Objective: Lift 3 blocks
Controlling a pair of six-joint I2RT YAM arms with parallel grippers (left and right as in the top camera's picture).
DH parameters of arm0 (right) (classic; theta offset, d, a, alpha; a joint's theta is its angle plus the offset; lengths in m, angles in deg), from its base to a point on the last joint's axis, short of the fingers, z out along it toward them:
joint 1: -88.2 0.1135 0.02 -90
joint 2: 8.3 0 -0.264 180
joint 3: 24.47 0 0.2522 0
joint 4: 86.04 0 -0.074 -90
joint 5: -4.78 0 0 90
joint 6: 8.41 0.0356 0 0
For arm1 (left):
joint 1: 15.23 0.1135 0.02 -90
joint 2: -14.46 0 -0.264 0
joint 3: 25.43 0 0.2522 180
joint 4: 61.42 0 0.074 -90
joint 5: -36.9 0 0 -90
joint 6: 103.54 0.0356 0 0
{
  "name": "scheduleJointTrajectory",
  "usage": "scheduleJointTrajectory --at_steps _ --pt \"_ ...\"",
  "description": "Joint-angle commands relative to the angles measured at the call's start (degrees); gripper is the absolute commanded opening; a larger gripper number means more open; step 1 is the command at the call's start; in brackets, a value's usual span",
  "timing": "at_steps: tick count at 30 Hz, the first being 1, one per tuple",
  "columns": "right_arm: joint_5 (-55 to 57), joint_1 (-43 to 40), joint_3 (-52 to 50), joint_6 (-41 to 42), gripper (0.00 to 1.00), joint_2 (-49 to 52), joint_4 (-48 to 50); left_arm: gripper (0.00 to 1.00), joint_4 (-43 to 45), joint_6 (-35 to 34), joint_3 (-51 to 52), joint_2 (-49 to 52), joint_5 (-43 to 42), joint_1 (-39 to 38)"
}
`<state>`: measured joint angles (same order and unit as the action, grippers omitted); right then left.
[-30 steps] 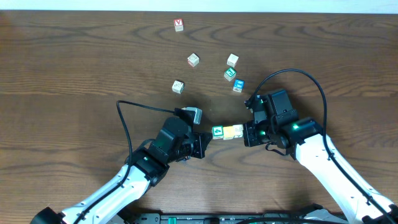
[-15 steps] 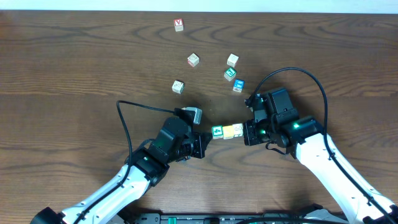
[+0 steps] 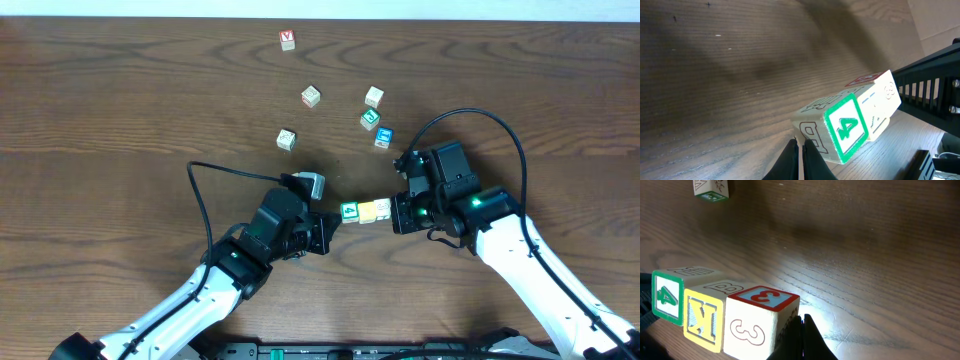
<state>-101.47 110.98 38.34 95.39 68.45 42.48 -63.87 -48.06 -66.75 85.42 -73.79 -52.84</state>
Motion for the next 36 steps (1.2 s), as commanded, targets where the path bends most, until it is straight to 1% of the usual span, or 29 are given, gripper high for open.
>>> scheduleJointTrajectory --at_steps 1,36 --pt "-9.7 2.5 2.0 -0.8 0.01 -0.9 0.6 0.07 1.2 0.0 -1.9 -0.7 -4.4 -1.0" --pt "-9.7 2.5 2.0 -0.6 0.01 -2.6 -0.4 0.07 1.2 0.0 -3.2 -0.7 -4.9 -1.0"
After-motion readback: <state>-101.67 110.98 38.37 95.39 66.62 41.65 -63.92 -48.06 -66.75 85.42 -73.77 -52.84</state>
